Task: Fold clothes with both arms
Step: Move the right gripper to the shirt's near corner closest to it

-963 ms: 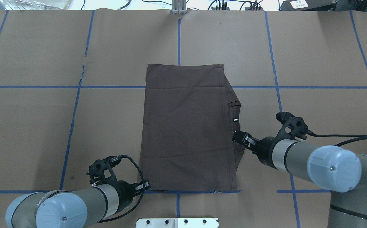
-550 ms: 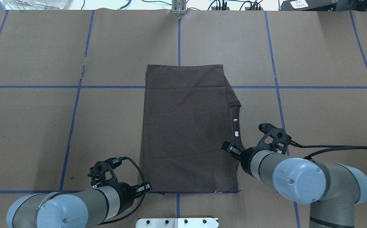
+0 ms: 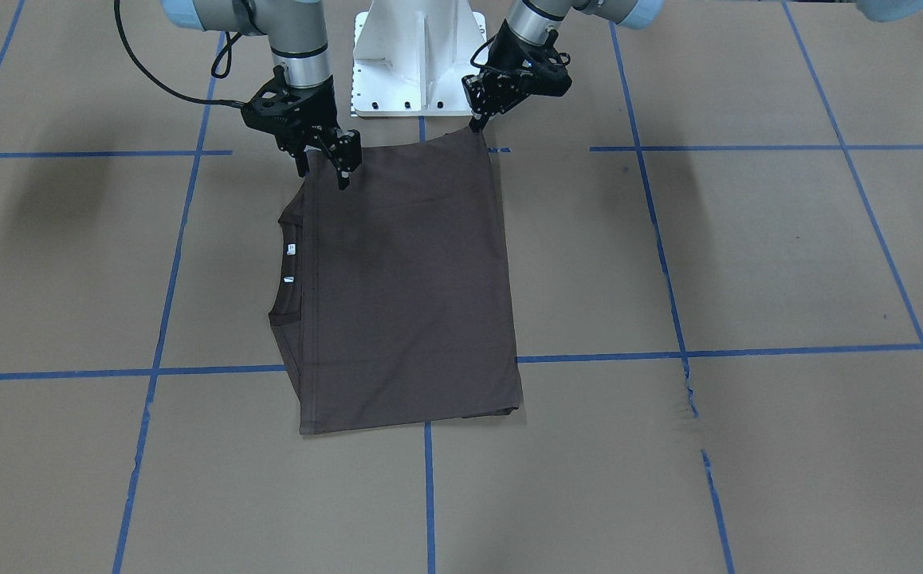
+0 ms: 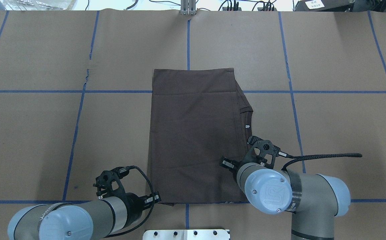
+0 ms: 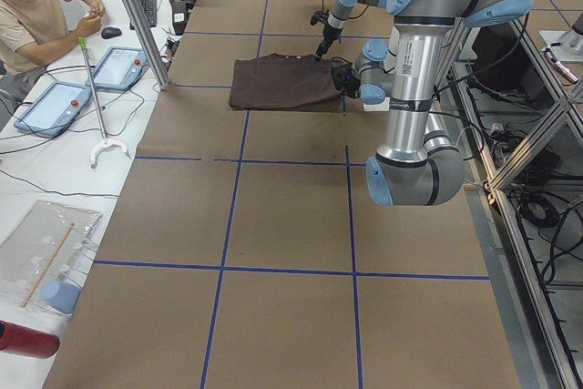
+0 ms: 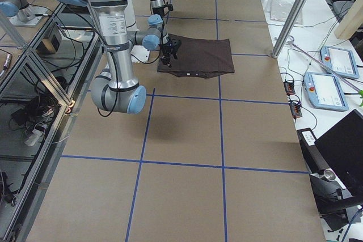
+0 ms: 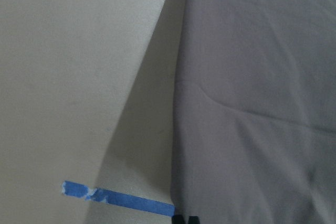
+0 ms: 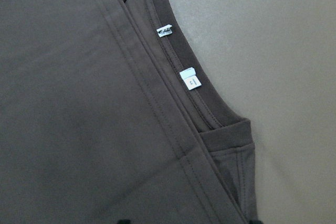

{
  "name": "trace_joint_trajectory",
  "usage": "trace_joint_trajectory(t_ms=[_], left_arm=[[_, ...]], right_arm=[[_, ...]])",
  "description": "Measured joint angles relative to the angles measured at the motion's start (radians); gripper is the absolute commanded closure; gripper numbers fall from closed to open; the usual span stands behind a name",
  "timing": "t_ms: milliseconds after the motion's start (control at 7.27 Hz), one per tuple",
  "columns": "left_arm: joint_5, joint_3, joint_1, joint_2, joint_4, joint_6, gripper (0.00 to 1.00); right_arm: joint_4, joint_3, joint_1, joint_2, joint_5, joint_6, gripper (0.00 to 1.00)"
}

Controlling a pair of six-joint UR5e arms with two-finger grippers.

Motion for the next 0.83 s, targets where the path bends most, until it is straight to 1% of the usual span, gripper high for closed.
trace_joint_trajectory(t_ms=[688,825], left_arm=[[0.001,0.000,-0.001,0.001,0.000,0.000,1.00],[0.001,0.000,0.000,0.001,0.000,0.000,1.00]], right_arm=[[0.001,-0.046,-0.028,0.003,-0.010,0.005,0.27],[0.001,-0.053,-0.032,0.004,-0.011,0.006,0.29]])
